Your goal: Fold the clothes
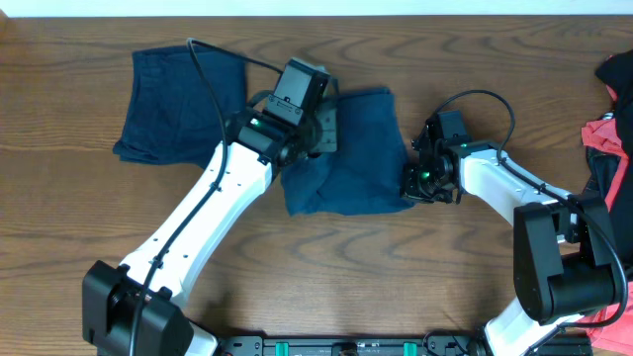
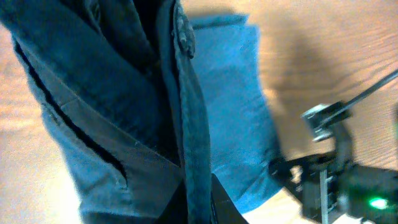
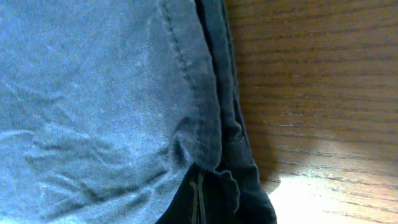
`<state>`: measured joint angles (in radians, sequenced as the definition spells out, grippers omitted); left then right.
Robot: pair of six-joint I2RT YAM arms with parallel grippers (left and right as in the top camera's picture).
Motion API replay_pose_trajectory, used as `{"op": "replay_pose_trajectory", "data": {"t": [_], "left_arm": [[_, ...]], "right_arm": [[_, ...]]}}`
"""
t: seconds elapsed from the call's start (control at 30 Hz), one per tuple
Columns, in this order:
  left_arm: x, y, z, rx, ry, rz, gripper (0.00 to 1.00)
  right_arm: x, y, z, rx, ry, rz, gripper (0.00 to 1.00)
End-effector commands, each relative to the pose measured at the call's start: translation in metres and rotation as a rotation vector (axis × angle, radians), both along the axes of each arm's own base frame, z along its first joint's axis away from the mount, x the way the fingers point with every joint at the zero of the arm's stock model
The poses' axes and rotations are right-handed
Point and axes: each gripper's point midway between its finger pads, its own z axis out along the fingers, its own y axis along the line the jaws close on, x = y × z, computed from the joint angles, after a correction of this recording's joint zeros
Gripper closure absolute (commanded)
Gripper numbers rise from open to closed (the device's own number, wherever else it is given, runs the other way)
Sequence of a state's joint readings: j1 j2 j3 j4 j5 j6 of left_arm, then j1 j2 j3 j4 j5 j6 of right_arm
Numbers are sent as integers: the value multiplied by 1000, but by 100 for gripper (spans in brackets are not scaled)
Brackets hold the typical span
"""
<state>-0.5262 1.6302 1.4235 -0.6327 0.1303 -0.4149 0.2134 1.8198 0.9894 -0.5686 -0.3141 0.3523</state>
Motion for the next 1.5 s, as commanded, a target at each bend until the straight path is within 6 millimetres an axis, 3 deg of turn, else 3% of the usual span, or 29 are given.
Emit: {"op": "replay_pose_trajectory", "data": {"t": [0.0, 0.1, 0.4, 0.53, 0.7, 0.73, 0.77, 0.83, 0.9, 0.97, 1.1, 1.23, 1.4, 1.47], "left_arm": [[-4, -30, 18, -55, -53, -66, 94], [-8, -51, 14, -59, -72, -108, 94], [-16, -89, -41, -26, 23, -160, 94], [-12, -110, -44, -58, -17, -185, 94], [-5, -122, -44, -80, -57, -193, 94], [-5, -123, -46, -79, -56, -193, 90], [-5, -123, -47, -77, -53, -193, 79], [-5, -123, -47, -75, -55, -196, 44], [-4, -123, -45, -71, -67, -209, 30], [-2, -119, -41, -57, -87, -227, 22], [2, -102, -31, -35, -102, -221, 21], [7, -66, -28, 19, -69, -161, 20], [11, -13, -43, 131, 13, -94, 20], [13, 4, -50, 151, 49, -63, 19]], "right_arm": [[-15, -9, -22, -65, 61, 10, 99], [-15, -9, -22, -65, 61, 10, 99], [-16, -9, -22, -66, 66, 10, 99], [-16, -9, -22, -66, 68, 10, 99], [-16, -9, -22, -66, 68, 10, 99], [-17, -9, -22, -66, 69, 10, 99], [-17, -9, -22, -67, 70, 10, 99], [-17, -9, -22, -67, 71, 11, 99], [-17, -9, -22, -67, 71, 11, 98], [-17, -9, -22, -67, 72, 10, 94], [-20, -10, -23, -69, 82, 11, 89], [-22, -13, -12, -70, 89, 8, 87], [-8, -38, 47, -110, -10, -1, 78], [3, -55, 84, -135, -100, -40, 77]]}}
